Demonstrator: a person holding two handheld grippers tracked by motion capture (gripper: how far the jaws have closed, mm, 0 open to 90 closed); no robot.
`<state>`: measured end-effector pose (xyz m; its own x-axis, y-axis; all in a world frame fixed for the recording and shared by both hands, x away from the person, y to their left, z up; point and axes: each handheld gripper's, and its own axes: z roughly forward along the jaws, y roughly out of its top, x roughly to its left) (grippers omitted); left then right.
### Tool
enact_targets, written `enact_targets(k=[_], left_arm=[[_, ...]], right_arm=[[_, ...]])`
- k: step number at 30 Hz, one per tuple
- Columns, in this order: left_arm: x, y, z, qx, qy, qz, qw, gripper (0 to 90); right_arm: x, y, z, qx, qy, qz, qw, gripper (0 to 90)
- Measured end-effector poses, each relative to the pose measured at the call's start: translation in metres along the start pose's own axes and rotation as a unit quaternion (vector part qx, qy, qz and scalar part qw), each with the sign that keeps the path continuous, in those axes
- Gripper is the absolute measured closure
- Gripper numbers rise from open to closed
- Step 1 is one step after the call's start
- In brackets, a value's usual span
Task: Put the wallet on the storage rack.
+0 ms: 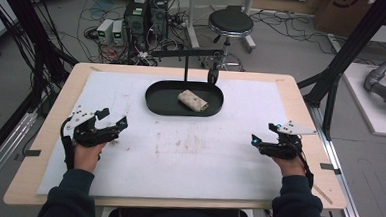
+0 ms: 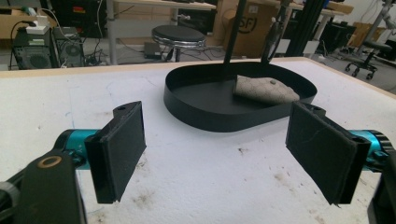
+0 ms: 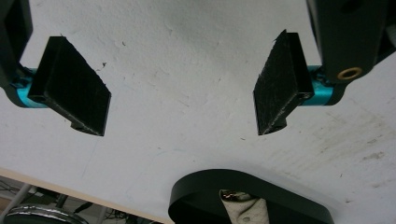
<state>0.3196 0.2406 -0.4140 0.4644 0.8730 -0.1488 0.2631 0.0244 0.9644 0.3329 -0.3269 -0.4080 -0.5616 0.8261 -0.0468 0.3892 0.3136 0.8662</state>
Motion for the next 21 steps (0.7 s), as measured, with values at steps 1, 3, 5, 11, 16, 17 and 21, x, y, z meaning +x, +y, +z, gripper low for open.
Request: enact_targets(k=[1,3,5,11,16,17,21], left_arm=[[-0.0004,-0.0001,-0.0003,0.001,-0.001,0.001,1.0,19.7],[-0.0009,-0.0001,-0.0003,0.0,-0.004,0.002,1.0,19.7],[-0.0014,0.0002,-0.001,0.001,-0.005,0.002,1.0,19.7],[-0.0017,-0.0004,-0.0016,0.002,-0.007,0.001,1.0,19.8],[-0.0012,-0.0008,-0.0014,0.004,-0.009,-0.001,1.0,19.7],[-0.0012,-0.0008,-0.0014,0.003,-0.01,-0.001,0.9999,19.7],[-0.001,-0.0009,-0.0012,0.002,-0.008,-0.003,1.0,19.7]], right_arm=[[0.0003,0.0,0.0003,0.0,-0.004,-0.001,1.0,19.5],[0.0012,-0.0001,0.001,0.001,-0.006,-0.005,1.0,19.5],[0.0025,-0.0004,0.0013,0.004,-0.006,-0.011,0.9999,19.5],[0.0032,-0.0002,0.0014,0.003,-0.01,-0.012,0.9999,19.5],[0.0028,-0.0003,0.0022,0.005,-0.01,-0.012,0.9999,19.5],[0.0028,-0.0003,0.0024,0.005,-0.011,-0.012,0.9999,19.5],[0.0027,-0.0003,0.0031,0.006,-0.011,-0.013,0.9998,19.5]])
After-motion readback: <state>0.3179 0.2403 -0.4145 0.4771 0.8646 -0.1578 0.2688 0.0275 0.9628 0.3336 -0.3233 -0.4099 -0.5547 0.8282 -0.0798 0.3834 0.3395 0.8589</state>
